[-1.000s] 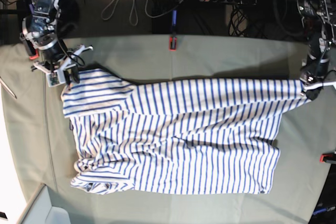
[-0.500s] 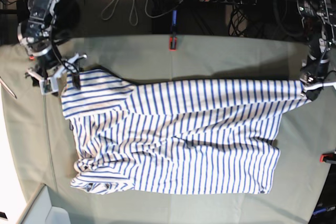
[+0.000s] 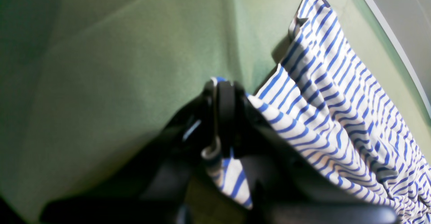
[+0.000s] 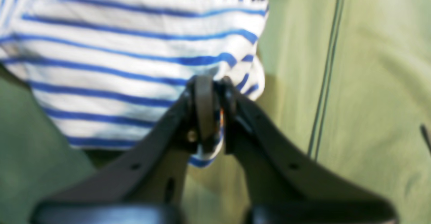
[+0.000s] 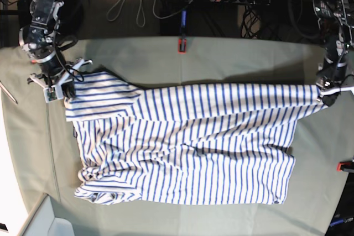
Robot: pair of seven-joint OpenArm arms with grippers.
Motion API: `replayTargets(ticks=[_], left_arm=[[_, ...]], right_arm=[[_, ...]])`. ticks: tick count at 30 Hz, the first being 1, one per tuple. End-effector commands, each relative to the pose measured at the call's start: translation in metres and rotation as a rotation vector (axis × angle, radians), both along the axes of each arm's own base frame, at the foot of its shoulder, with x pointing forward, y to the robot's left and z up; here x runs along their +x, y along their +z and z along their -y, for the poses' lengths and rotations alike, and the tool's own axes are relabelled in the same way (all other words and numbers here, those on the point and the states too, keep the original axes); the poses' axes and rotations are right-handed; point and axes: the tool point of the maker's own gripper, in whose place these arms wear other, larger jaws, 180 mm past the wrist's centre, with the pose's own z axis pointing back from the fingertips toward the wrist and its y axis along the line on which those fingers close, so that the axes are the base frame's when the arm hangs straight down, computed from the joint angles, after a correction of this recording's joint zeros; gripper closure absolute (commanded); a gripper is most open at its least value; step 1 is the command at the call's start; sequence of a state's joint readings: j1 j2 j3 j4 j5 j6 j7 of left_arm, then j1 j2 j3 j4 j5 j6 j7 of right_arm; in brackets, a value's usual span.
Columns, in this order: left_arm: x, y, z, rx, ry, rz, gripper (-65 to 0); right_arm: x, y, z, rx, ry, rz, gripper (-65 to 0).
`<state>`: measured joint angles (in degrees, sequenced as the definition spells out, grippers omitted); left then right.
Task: Layout the t-shirt on the table in an organized manner, then fold the t-shirt properly
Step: 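Pull the right gripper outward along the edge, stretching the shirt, then lift the shirt edge with both grippers and lay it back down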
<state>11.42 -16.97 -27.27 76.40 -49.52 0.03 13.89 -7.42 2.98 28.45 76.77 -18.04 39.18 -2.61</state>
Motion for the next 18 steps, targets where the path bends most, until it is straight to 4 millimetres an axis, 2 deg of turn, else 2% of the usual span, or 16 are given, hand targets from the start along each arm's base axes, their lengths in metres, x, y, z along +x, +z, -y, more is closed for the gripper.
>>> replayTargets(ticks=[1, 4, 9, 14, 18], left_arm=[[0.008, 0.018, -0.008, 0.033, 0.004, 0.05, -0.2], [0.008, 0.018, -0.008, 0.032, 0.005, 0.051, -0.2], [0.008, 0.026, 0.001, 0.031, -0.009, 0.077, -0.2], [0.014, 0.048, 0.012, 0.043, -0.033, 0.134, -0.2], [0.012, 0.045, 0.011, 0.047, -0.033, 0.124, -0.2]], right_arm=[[0.008, 0.01, 0.0, 0.003, 0.009, 0.03, 0.0], [0.006, 0.012, 0.002, -0.011, 0.005, 0.016, 0.0], [0.003, 0.048, 0.001, -0.014, 0.005, 0.113, 0.0], [0.003, 0.084, -0.002, -0.038, 0.019, 0.202, 0.0], [0.0, 0.089, 0.003, -0.079, 0.01, 0.175, 0.0]])
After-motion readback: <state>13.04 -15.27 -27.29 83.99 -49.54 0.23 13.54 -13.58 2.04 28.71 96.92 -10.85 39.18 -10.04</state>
